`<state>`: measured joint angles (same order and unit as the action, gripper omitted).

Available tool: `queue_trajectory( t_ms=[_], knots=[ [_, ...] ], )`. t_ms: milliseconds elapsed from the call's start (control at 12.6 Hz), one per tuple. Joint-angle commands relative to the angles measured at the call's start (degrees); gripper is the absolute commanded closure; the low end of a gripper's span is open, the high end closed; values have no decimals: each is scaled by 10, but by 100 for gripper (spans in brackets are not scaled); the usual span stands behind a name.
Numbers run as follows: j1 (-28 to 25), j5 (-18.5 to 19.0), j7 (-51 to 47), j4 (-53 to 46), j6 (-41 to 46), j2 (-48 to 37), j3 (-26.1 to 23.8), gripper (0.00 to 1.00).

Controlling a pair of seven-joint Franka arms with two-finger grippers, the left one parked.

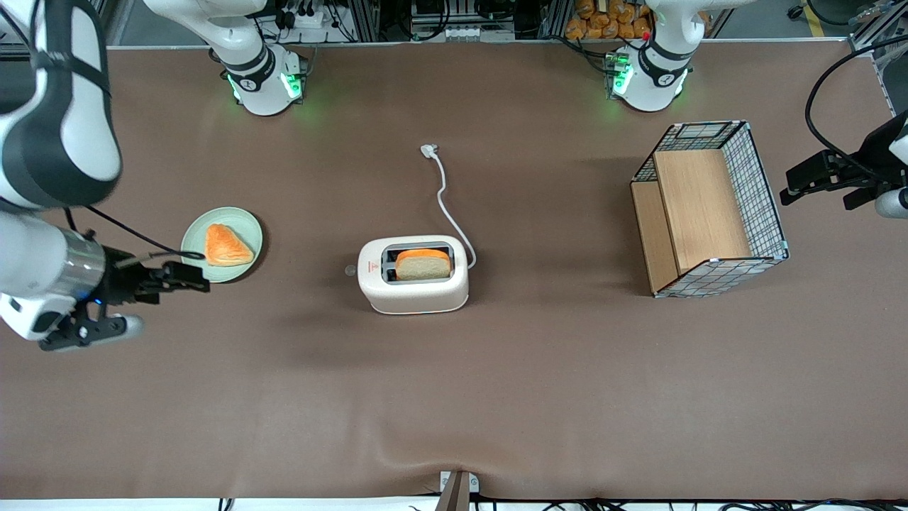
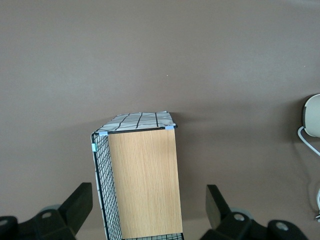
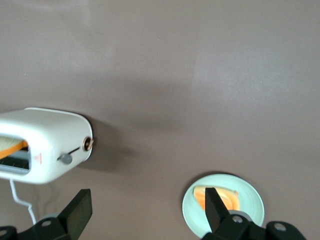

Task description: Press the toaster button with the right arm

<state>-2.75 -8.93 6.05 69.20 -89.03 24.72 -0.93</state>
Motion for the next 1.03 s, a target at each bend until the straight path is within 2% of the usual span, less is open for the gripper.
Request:
queue_trajectory(
  t_ms=[0,317,554,713,950],
  knots=[
    [20,43,-41,4,41,-38,-21,0],
    [49,79,-82,11,83,-95,-71,0],
    [57,81,-116,19,122,-131,-71,0],
    [57,80,-123,71,117,-181,-64,0],
    [55,72,-122,132,105,-228,-29,0]
  ],
)
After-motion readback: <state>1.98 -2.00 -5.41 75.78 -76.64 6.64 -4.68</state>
